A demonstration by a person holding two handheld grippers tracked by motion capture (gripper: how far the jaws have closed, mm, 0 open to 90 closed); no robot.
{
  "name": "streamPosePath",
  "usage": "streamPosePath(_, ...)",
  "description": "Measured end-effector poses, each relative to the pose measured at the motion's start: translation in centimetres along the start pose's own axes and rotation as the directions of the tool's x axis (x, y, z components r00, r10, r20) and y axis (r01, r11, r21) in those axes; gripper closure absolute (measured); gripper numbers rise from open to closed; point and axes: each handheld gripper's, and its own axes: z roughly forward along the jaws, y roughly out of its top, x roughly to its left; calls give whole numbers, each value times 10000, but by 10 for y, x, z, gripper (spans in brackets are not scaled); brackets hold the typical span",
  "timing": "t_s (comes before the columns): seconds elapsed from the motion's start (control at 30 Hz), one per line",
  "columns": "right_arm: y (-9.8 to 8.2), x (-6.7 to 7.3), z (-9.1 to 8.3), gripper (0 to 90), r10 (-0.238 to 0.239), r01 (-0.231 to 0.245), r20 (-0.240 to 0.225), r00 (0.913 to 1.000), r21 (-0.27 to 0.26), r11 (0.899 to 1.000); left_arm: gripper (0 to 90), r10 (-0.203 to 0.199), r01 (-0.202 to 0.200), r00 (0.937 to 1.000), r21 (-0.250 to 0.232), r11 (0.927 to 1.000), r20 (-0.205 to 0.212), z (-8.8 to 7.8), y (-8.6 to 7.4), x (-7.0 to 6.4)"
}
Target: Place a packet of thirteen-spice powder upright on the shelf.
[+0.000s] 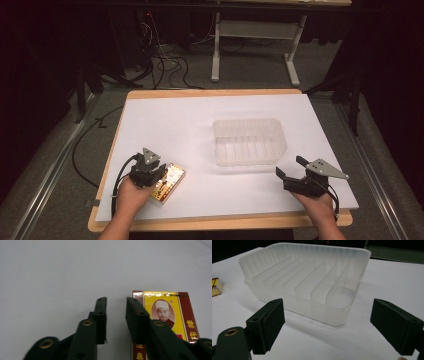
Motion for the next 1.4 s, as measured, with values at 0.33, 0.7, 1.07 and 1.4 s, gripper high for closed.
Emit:
streamPosePath(0.33, 0, -1, 1, 129, -28, 28, -56, 10000, 6, 10000, 330, -40, -2, 9976, 608, 9982, 685, -19, 6, 5)
streamPosePath(0.7, 0, 1, 2, 132, -35, 36, -183, 9998, 63, 10000, 239, 843, -1089, 9877, 1918, 9754, 1320, -27, 14, -10)
streamPosePath(1.07, -1, 1, 2, 133, -18, 20, -205, 9998, 107, 9999, 200, 810, -1359, 9817, 3364, 9318, 1722, -19, 19, -17)
streamPosePath(1.4, 0, 1, 2, 133, -76, 78, -209, 9998, 126, 9999, 155, 830, -1735, 9739, 4565, 8727, 2114, -6, 23, -26)
